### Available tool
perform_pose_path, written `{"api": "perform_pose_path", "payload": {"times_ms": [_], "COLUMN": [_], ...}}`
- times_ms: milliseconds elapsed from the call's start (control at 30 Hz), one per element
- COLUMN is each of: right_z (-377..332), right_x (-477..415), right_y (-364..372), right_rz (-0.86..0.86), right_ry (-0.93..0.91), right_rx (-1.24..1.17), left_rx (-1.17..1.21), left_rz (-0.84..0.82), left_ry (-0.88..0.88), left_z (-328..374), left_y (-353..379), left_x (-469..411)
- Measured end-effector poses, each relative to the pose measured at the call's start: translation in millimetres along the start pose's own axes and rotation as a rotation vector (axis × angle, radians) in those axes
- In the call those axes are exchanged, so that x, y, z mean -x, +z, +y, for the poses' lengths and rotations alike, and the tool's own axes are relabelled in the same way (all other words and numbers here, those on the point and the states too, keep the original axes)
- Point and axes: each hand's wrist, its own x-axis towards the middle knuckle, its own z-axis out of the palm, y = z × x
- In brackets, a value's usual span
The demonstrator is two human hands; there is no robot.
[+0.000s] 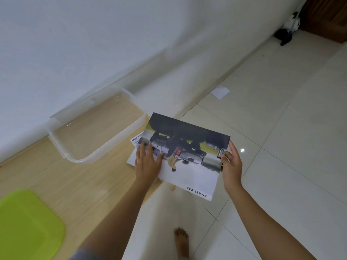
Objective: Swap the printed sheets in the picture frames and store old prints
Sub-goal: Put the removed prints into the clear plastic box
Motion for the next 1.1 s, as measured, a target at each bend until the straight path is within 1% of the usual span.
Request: {"api": "perform_pose_path", "payload": {"times_ms": [133, 200, 267, 300, 367, 433, 500, 633, 733, 833, 967, 1100], "right_z": [-2, -7, -13, -18, -28, -38, -53, -80, -94, -98, -101, -101], "right_x": [-7, -12, -18, -22, -32, -45, -55, -69, -72, -73, -73, -79], "right_y": [-16, -21, -21, -19, -10, 5, 28, 85, 130, 177, 235, 291], "right_rz": [-0.014, -0.023, -0.027, -0.028, -0.05, -0.1, -0.174, -0.328, -0.49, -0.63, -0.634, -0.61], "right_ry": [0.01, 0.013, 0.022, 0.027, 0.023, 0.002, -0.024, -0.086, -0.096, -0.075, -0.204, -0.33], "right_rx": [-0.017, -0.027, -0.04, -0.054, -0.066, -0.052, -0.032, 0.02, 0.067, 0.114, 0.29, 0.425], "left_rx": [0.037, 0.107, 0.187, 0.213, 0.273, 0.387, 0.474, 0.588, 0.633, 0.661, 0.625, 0.529], "left_rz": [0.052, 0.012, -0.051, -0.053, -0.004, 0.064, 0.147, 0.342, 0.486, 0.569, 0.568, 0.494], "left_ry": [-0.009, -0.027, 0.003, 0.019, 0.02, -0.027, -0.064, -0.083, -0.178, -0.265, -0.347, -0.433], "left_z": [0, -1, -1, -2, -4, -8, -14, -24, -39, -64, -89, -117], "left_y": [-15, -25, -33, -38, -49, -60, -76, -115, -140, -160, -175, -175], "left_x": [-20, -26, -28, -28, -25, -21, -17, -12, -10, -12, -22, -46]}}
